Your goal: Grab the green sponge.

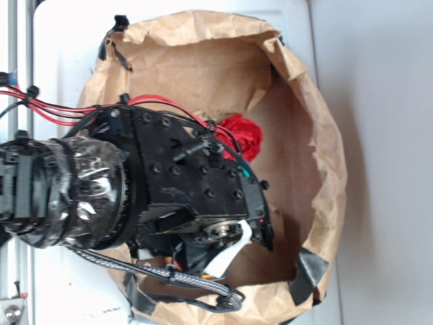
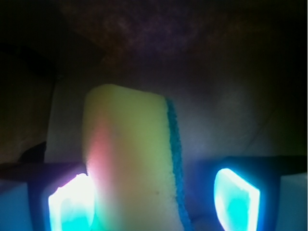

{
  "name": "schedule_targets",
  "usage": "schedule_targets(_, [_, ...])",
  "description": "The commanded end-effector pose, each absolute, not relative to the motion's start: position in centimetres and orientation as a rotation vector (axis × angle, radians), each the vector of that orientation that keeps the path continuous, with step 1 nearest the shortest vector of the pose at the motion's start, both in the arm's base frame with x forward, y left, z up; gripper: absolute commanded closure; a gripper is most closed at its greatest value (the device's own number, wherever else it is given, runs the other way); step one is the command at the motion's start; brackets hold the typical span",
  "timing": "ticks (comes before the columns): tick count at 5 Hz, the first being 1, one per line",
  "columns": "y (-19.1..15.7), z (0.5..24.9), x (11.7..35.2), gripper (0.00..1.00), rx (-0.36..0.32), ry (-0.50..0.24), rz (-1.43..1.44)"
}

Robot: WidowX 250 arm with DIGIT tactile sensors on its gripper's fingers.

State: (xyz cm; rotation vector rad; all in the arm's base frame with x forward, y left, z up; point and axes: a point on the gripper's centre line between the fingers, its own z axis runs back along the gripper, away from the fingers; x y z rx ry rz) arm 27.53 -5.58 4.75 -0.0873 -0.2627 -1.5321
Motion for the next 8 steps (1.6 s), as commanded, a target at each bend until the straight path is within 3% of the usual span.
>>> schedule_targets(1, [-9.5, 10.7, 22.6, 1.00, -0.013, -0.319, -1.543])
schedule_targets(2, [-5.9, 6.3, 26.5, 1.00, 0.018, -0.351, -1.514])
schedule_targets(3, [-5.7, 7.5, 26.4, 1.00, -0.006, -0.372, -1.496])
schedule_targets(4, [-5.6, 7.9, 28.1, 1.00, -0.031, -0.366, -1.492])
schedule_targets(8, [-5.5, 9.4, 30.6, 1.00, -0.004, -0.428, -1.366])
